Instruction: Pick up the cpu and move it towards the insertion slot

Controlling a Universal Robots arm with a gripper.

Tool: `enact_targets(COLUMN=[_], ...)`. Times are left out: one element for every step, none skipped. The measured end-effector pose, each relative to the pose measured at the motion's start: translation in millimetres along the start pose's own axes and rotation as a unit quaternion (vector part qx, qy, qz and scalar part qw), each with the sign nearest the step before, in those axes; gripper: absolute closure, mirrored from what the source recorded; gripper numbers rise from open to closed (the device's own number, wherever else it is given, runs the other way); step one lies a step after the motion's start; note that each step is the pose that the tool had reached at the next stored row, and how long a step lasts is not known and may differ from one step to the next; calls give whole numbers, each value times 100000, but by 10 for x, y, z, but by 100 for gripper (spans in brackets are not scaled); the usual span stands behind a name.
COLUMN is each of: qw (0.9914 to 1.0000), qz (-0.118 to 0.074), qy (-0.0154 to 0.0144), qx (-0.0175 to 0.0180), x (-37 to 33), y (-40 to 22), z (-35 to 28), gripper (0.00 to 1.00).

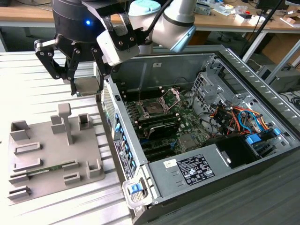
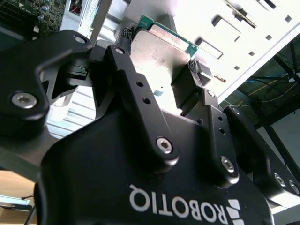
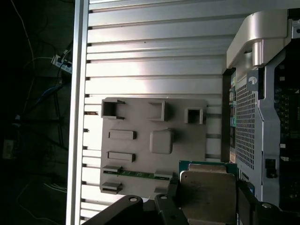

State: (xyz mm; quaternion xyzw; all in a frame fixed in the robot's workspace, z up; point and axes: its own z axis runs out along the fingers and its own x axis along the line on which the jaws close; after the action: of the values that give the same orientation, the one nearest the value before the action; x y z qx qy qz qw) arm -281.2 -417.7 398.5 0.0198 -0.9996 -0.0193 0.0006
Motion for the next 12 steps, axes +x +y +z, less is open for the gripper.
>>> enact_targets(qw=[100000,100000,100000,100000,100000,100000,100000,100000,100000,100000,100000,100000], qz=[3,0,0,-1,2,1,3,0,0,1,-1,0], qy=[-1,0,0,-1,-2,1,1,-2,-1,1,2,1], qx=[-2,-1,-4,-1,-1,0,0,-2,-2,-1,-3,0], x=[-9,-18,-29,-38,-48,-60,-70,-79,-92,-104,-113,-120], y=[0,-1,-1,-2,-2,-2,-3,-3,-4,-4,-5,-5], z=[0,0,0,0,0,0,0,0,0,0,0,0], gripper=[45,45,45,45,45,45,45,45,45,45,45,45])
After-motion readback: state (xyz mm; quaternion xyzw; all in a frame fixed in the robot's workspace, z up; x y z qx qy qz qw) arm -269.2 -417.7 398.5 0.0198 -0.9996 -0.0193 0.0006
